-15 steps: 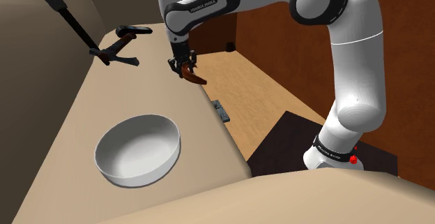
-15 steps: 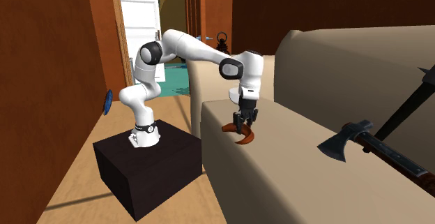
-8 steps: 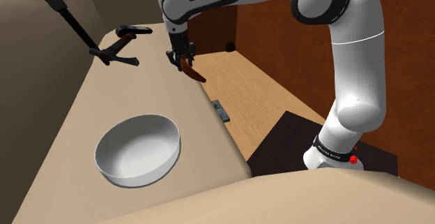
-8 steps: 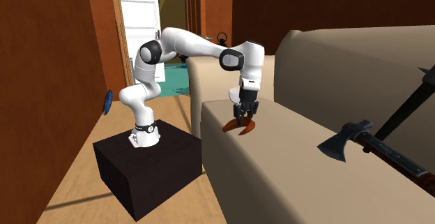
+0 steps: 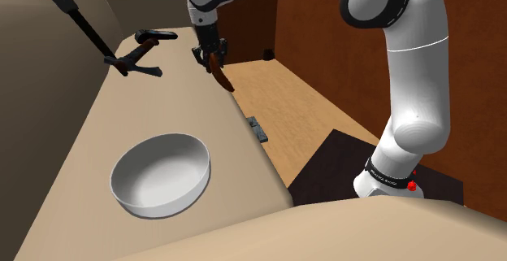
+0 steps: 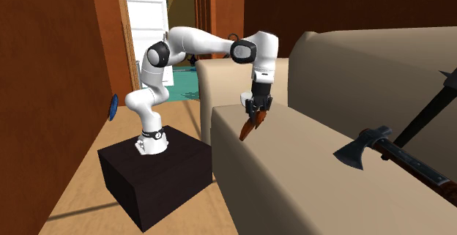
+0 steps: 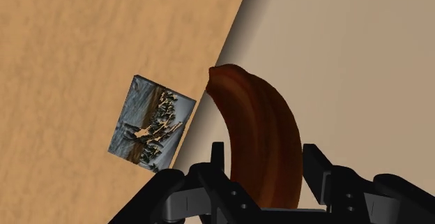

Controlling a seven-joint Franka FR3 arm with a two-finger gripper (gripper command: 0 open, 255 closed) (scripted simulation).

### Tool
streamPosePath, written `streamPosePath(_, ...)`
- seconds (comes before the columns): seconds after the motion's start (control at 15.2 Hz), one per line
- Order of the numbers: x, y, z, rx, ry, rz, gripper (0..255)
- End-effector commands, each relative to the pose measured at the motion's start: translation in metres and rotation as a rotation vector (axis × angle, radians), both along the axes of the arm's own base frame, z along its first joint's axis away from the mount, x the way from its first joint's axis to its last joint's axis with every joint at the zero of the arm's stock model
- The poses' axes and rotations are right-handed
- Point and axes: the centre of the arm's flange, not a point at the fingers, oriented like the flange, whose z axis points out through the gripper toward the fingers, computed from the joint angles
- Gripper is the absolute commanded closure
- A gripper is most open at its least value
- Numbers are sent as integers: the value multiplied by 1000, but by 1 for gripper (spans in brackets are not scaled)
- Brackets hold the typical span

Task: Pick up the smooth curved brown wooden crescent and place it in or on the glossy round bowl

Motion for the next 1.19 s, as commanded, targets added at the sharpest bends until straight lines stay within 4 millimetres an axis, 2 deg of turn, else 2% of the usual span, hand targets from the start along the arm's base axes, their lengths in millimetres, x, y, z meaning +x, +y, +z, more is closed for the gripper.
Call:
streamPosePath(0.0, 0, 0, 10, 0, 0, 0, 255)
streamPosePath(1.12, 0, 0, 98, 0, 0, 0, 255)
